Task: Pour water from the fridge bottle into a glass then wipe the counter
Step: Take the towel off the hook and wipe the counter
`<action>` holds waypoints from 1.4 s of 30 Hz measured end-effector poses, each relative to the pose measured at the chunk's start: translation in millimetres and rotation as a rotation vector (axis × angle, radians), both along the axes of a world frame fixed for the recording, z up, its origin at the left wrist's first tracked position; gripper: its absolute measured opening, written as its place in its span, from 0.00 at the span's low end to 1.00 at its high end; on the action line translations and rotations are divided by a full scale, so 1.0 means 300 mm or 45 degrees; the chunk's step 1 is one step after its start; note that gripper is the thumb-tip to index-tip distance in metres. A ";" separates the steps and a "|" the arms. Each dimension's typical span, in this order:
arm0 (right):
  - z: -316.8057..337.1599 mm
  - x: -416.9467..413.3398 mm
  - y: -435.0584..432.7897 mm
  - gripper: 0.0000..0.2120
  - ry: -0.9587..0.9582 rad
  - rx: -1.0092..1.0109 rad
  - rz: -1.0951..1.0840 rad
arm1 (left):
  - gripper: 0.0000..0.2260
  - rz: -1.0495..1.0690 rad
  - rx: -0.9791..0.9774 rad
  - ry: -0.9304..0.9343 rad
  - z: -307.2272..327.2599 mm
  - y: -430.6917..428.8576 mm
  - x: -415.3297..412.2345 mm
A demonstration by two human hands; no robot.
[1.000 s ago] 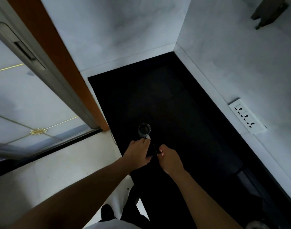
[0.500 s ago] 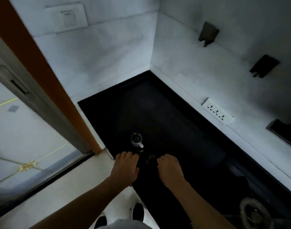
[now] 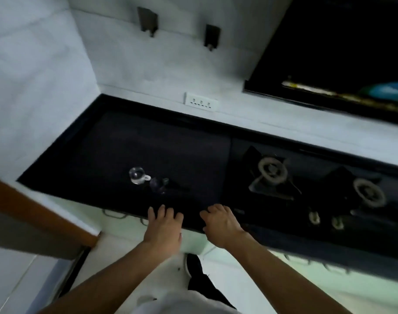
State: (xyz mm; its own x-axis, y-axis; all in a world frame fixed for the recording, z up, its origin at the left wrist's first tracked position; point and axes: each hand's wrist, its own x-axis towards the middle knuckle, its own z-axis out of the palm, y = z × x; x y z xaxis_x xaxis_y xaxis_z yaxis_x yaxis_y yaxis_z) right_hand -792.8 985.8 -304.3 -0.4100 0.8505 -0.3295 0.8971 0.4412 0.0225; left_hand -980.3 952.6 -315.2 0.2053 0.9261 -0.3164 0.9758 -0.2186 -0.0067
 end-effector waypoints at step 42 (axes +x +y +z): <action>0.074 2.343 -1.586 0.14 0.171 0.250 -1.805 | 0.16 -1.457 0.028 -0.021 0.123 -0.910 2.760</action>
State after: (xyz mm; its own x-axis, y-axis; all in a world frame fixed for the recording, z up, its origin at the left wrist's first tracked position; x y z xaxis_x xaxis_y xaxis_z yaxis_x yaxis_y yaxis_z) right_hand -89.8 509.9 -282.1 0.7874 0.5868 -0.1889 0.5695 -0.8097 -0.1414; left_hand -152.3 679.5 -278.4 0.9356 0.1988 -0.2919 0.2045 -0.9788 -0.0110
